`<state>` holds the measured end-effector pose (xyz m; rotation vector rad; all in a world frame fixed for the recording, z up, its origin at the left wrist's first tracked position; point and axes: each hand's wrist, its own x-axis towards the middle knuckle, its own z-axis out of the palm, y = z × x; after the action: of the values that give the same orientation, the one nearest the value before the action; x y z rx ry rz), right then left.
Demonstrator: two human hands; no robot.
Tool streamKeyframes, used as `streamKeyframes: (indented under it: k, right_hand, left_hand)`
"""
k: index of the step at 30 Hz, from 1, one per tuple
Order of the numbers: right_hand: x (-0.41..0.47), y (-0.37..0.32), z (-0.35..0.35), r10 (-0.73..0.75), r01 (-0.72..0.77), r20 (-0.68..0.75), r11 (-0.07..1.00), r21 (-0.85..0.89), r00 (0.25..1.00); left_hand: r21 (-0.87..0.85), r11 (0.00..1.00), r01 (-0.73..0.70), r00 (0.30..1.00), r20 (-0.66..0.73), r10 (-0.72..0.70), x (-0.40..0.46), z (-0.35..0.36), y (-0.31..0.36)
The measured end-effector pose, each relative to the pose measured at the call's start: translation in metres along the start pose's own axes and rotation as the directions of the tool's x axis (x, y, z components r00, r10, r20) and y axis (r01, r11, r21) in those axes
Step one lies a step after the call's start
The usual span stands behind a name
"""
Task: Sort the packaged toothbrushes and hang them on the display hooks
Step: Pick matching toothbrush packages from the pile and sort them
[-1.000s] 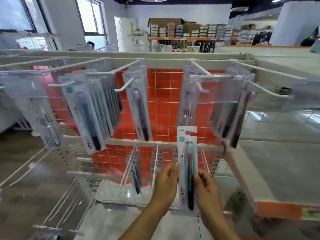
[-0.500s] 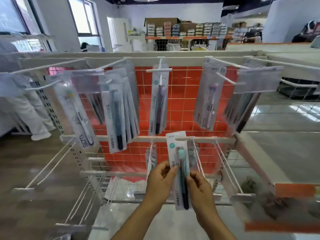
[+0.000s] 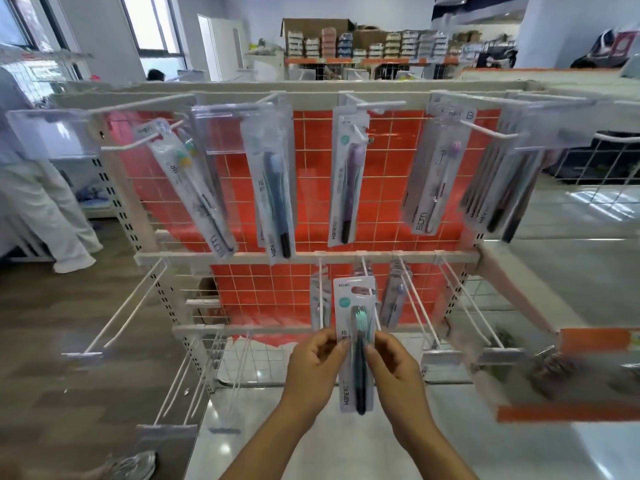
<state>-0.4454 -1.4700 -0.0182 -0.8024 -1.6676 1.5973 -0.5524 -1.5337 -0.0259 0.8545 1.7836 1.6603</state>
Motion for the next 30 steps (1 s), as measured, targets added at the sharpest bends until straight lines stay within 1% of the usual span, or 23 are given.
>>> streamKeyframes:
  k: [5, 9, 13, 19, 24, 28, 30]
  right_hand:
    - [-0.014, 0.017, 0.009, 0.012, -0.012, -0.037, 1.0, 0.014, 0.999]
    - [-0.021, 0.045, 0.012, 0.054, -0.055, -0.056, 0.998, -0.016, 0.997]
    - [-0.023, 0.078, 0.008, 0.073, -0.079, -0.068, 0.993, -0.084, 0.995]
    - [-0.014, 0.135, 0.004, 0.119, -0.128, -0.076, 0.983, -0.13, 0.99]
    - [-0.006, 0.184, 0.003, 0.131, -0.137, -0.045, 0.973, -0.188, 0.99]
    - [0.002, 0.217, 0.003, 0.109, -0.119, -0.056, 0.964, -0.236, 0.992]
    - [0.008, 0.231, 0.005, 0.11, -0.123, -0.069, 0.966, -0.229, 0.992]
  left_hand:
    - [0.015, 1.0, 0.014, 0.999, 0.05, -0.014, -0.017, -0.006, -0.019]
    - [0.036, 0.999, 0.024, 0.998, 0.06, -0.026, -0.022, -0.005, -0.041]
    - [0.094, 0.995, 0.044, 0.995, 0.089, -0.052, -0.021, -0.001, -0.07]
    - [0.168, 0.982, 0.082, 0.991, 0.086, -0.098, -0.011, 0.008, -0.118]
    - [0.186, 0.98, 0.07, 0.99, 0.104, -0.091, 0.001, 0.01, -0.155]
    - [0.197, 0.976, 0.087, 0.986, 0.125, -0.113, 0.011, 0.012, -0.185]
    - [0.198, 0.975, 0.098, 0.985, 0.123, -0.124, 0.017, 0.014, -0.199]
